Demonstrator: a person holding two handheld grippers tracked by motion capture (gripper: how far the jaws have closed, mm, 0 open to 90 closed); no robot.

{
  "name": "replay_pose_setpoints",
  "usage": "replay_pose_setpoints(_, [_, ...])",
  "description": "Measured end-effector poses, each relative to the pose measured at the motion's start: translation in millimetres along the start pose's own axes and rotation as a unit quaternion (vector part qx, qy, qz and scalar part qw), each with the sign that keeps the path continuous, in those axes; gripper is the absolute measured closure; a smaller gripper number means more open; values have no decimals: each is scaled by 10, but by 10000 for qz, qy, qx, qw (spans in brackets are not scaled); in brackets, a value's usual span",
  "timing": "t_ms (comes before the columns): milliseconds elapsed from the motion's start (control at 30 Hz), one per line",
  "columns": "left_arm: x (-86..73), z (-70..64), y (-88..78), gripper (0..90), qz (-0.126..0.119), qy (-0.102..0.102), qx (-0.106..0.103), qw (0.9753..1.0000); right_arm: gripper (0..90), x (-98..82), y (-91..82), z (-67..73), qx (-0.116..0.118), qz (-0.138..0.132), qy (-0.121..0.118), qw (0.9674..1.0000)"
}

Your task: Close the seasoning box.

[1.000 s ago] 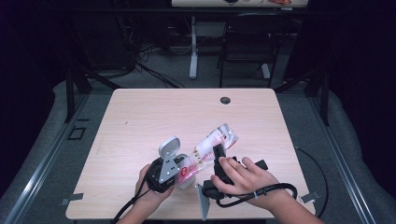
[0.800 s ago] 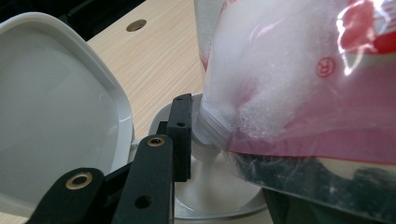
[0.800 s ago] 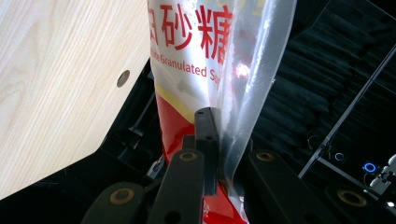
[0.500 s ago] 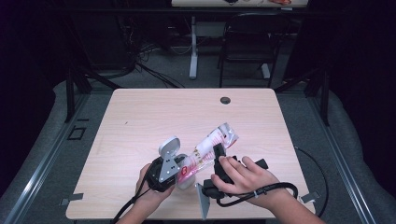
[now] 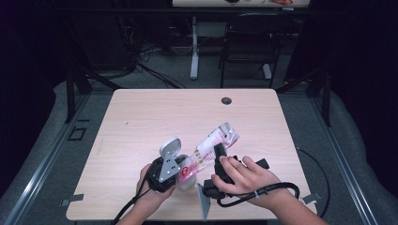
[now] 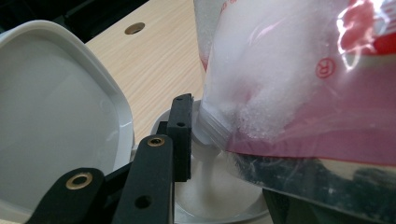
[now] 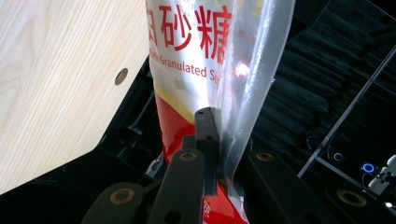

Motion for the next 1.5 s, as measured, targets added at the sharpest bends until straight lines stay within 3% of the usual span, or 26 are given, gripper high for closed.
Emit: replay_pose_setpoints(1500, [81,-113,4,714,-83,27,-141,9999,876,-124,-106,33,49,-1,-7,10000])
Point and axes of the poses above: each handheld gripper's, and its own axes: y roughly forward along the jaws, x roughly out of its top, z roughly to its left, the point moved 1 cm from there along y, roughly forward along the jaws, and after that the axes turned 1 degree about x, right-handed, at the moved point
